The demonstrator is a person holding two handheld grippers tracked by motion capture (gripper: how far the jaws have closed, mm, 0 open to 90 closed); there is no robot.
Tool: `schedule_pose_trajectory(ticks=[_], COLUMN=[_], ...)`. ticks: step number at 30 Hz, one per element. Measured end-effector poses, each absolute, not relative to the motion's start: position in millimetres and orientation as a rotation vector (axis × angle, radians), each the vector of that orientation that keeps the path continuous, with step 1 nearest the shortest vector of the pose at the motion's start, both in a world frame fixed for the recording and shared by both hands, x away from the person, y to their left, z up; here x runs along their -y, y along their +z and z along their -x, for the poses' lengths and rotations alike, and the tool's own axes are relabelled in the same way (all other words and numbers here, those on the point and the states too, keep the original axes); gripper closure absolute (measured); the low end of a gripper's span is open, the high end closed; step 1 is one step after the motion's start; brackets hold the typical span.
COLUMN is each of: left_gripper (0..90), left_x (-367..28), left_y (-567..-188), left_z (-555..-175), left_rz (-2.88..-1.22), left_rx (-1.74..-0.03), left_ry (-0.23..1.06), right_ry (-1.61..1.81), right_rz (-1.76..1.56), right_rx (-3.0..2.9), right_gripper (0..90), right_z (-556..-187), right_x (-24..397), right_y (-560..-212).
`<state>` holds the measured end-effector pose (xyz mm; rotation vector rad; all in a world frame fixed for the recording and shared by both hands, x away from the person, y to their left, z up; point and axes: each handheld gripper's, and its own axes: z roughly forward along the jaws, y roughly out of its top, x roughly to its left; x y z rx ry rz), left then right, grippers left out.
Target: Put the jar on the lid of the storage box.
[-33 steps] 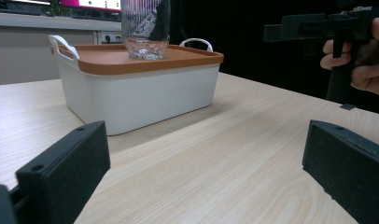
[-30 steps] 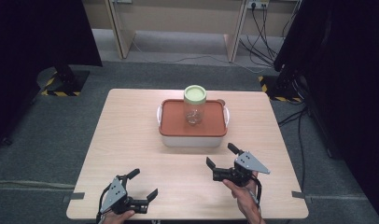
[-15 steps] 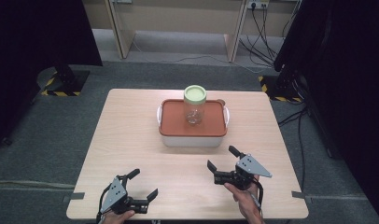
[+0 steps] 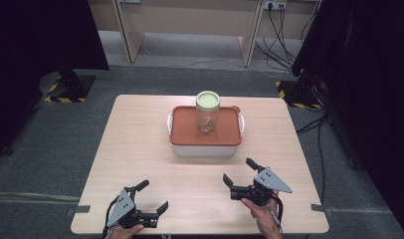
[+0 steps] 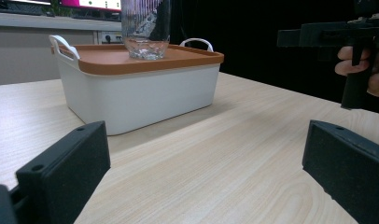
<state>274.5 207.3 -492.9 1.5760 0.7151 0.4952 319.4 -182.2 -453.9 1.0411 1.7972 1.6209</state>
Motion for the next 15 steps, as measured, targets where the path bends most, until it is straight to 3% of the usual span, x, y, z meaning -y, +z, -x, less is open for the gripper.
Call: schedule_pose_trajectory(ticks=[15], left_gripper=[0.2], left_x=[-207.2], left_y=[-492.9], left_z=[-274.3], left_rz=[-1.577], left_rx=[-0.715], left_ry=[0.495], right_ry=[1.617], right_rz=[-1.041], right_rx=[-1.802], right_gripper=[0.5], right_z=[-315.3], right_x=[185.1], right_y=[-456.2])
